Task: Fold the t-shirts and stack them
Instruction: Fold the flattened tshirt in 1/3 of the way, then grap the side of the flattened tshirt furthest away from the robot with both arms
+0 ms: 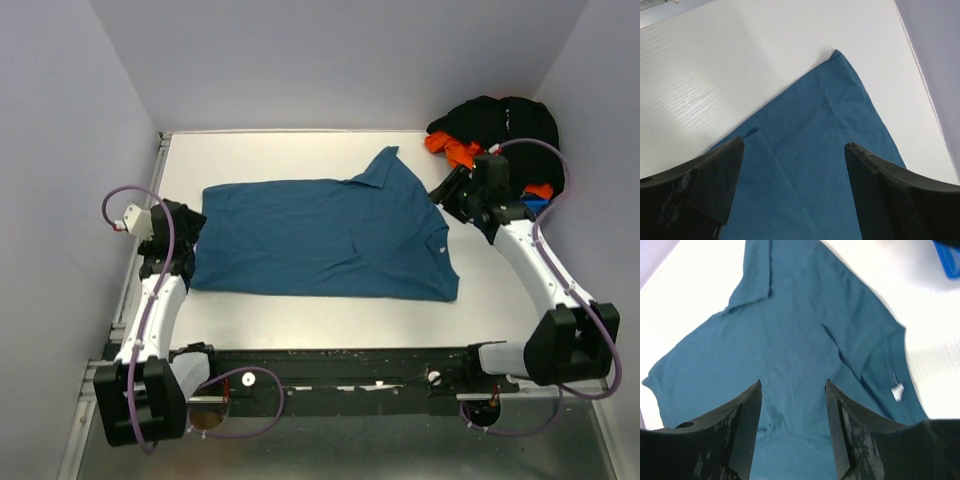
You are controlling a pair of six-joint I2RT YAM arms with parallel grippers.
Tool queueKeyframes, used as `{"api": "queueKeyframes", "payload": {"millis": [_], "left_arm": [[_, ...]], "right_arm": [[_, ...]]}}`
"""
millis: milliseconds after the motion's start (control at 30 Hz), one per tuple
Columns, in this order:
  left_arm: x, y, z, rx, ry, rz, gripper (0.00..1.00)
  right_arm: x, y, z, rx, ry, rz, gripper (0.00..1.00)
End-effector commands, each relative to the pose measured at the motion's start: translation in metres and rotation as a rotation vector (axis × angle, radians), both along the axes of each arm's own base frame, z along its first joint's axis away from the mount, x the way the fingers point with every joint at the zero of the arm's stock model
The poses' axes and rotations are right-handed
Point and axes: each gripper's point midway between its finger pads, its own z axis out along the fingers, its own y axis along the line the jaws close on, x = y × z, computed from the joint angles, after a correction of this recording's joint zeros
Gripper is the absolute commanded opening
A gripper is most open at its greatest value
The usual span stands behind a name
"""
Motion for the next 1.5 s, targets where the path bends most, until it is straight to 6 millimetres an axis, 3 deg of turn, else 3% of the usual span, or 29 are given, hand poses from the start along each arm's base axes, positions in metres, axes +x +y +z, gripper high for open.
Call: {"api": "queueKeyframes", "payload": {"millis": [0, 100, 233, 533, 667, 900, 1000, 1167, 1300, 1467], "left_arm": [[0.048, 0.005, 0.029, 0.015, -0.080, -0.016, 0.95], [0.075, 0.011, 0.034, 0.027, -0.057, -0.012, 0.95], [0.115, 0.011, 0.024, 0.007, 0.006, -0.060, 0.94], [0.171, 0.013, -0.029, -0.025, 0.167, -0.159, 0.96], [0.189, 0.013, -0.056, -0.057, 0.228, -0.227, 0.97], [0.201, 0.013, -0.097, -0.105, 0.323, -0.278, 0.98], [0.214, -0.001, -0.104, -0.155, 0.298, -0.362, 0.96], [0.242, -0.036, -0.100, -0.257, 0.174, -0.569, 0.86], [0.251, -0.056, -0.081, -0.319, 0.063, -0.671, 0.75], [0.251, -0.055, -0.048, -0.261, -0.007, -0.692, 0.72]], "right_arm": [[0.044, 0.012, 0.020, -0.018, -0.078, 0.076, 0.61], [0.065, 0.016, 0.020, -0.010, -0.091, 0.088, 0.61], [0.091, 0.025, 0.018, 0.019, -0.093, 0.103, 0.61], [0.130, 0.043, 0.013, 0.076, -0.117, 0.155, 0.61], [0.134, 0.044, 0.007, 0.069, -0.115, 0.164, 0.61], [0.136, 0.050, 0.012, 0.088, -0.155, 0.192, 0.61], [0.136, 0.051, 0.011, 0.091, -0.154, 0.197, 0.61], [0.137, 0.054, 0.004, 0.116, -0.136, 0.200, 0.61], [0.138, 0.058, 0.000, 0.137, -0.125, 0.211, 0.61], [0.138, 0.057, -0.002, 0.132, -0.121, 0.211, 0.61]]}}
